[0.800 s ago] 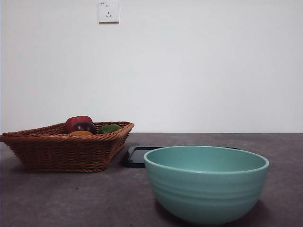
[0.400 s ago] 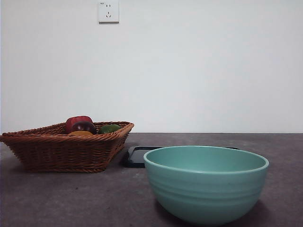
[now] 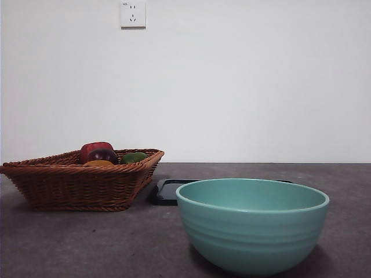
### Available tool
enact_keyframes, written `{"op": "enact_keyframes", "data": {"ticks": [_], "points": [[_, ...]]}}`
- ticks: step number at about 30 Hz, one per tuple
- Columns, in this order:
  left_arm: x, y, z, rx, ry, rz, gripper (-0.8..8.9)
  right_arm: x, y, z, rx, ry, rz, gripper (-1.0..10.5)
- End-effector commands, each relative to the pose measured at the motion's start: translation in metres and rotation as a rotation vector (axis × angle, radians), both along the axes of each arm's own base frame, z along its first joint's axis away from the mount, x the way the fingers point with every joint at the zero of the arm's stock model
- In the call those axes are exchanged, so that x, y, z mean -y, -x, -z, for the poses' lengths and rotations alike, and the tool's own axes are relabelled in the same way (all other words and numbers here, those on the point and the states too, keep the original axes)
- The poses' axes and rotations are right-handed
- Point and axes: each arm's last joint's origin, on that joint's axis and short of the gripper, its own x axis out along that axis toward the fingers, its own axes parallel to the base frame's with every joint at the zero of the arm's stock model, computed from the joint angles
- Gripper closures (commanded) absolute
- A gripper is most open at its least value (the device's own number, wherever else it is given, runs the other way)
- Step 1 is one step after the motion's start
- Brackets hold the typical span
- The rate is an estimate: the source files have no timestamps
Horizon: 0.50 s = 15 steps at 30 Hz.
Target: Pick up the wifruite, put it on the bowl, pick up the plate, put it on desk
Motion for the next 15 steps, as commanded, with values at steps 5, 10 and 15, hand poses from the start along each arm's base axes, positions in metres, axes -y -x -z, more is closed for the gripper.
{"op": "enact_keyframes", "data": {"ticks": [5,10,15], "points": [[-0.0002,0.0009,-0.0036,0.021,0.011,0.016,8.01,0.0019,0.0017,-0.0042,0.026,-0.007,-0.013,9.4],[-0.0002,0.0010,-0.0036,0.021,0.011,0.016,8.01,0.0019,0.0017,-0.0045,0.028,-0.009,-0.014,9.4],[-0.0002,0.0010,-0.0035,0.020,0.010,0.016,8.01,0.0019,0.0017,-0.0044,0.028,-0.008,-0.014,9.4]]}}
